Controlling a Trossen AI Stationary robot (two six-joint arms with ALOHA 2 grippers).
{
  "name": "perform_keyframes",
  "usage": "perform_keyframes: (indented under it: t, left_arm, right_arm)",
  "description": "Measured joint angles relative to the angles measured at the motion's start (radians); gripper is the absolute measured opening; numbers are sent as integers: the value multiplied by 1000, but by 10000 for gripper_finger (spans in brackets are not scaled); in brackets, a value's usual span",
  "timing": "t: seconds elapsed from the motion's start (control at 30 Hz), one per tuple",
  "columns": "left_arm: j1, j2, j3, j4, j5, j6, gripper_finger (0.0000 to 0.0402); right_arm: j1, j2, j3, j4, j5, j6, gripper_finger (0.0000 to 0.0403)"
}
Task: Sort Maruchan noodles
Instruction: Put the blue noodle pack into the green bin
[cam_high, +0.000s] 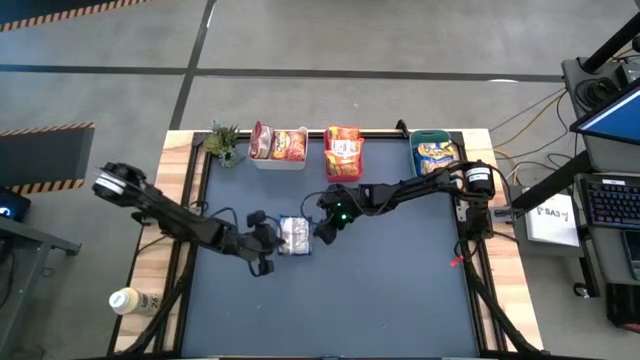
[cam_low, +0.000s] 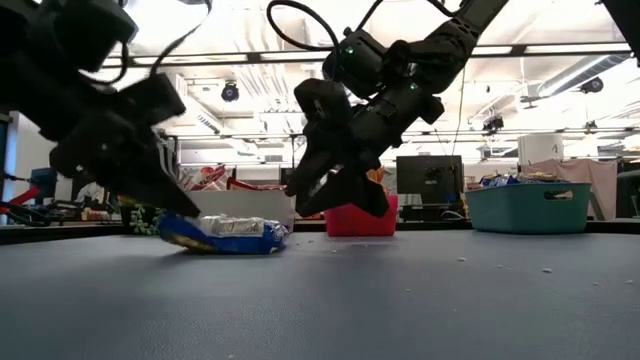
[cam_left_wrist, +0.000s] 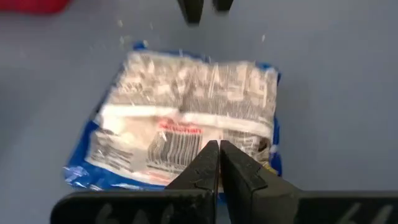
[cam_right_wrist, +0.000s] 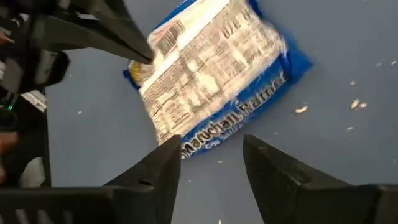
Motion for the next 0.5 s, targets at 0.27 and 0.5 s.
perform_keyframes:
  t: [0.27, 0.5]
  left_arm:
    - [-3, 108, 11, 16, 2, -82, 0]
    - [-4, 107, 9, 7, 5, -94, 0]
  right_arm:
    - [0, 1, -2, 14, -11, 9, 252]
    - [0, 22, -2, 135, 24, 23, 324]
